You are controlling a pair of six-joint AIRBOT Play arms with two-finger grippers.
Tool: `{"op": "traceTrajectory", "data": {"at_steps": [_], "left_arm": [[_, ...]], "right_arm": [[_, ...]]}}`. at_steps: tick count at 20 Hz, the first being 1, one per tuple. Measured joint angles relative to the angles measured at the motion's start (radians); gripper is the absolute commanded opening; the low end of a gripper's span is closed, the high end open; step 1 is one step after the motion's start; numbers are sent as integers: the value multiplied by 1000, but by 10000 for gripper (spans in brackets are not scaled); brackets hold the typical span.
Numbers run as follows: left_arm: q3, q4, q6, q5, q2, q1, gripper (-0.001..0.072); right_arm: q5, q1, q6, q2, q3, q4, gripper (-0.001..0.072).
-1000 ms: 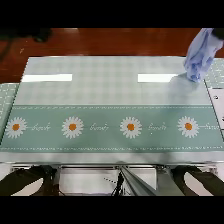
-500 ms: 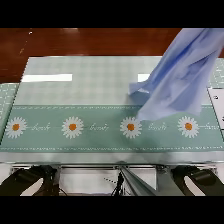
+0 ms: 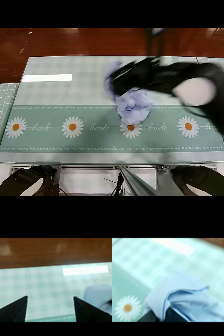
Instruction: Fold the shirts.
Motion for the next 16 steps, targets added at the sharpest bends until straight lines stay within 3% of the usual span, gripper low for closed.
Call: {"op": "traceTrajectory", "data": {"at_steps": [1, 4, 7, 12, 14, 16], "left_arm": [[-13, 0, 0, -1, 0, 0, 714], [-75, 0, 0, -7, -2, 0, 714], [-176, 0, -1, -7, 0, 0, 714], [-473, -16, -51, 34, 39, 0, 711], [-645, -55, -84, 79, 82, 2, 703], [-839, -117, -117, 130, 137, 15, 697]], "right_arm": [[-3, 61, 0, -63, 0, 15, 493], [10, 167, -2, -178, 0, 8, 494], [110, 150, 24, -178, 0, -118, 500], [307, -156, 58, -30, 0, -380, 500], [348, -337, 51, 23, 0, -402, 503], [372, -523, 17, 54, 0, -380, 559]]}}
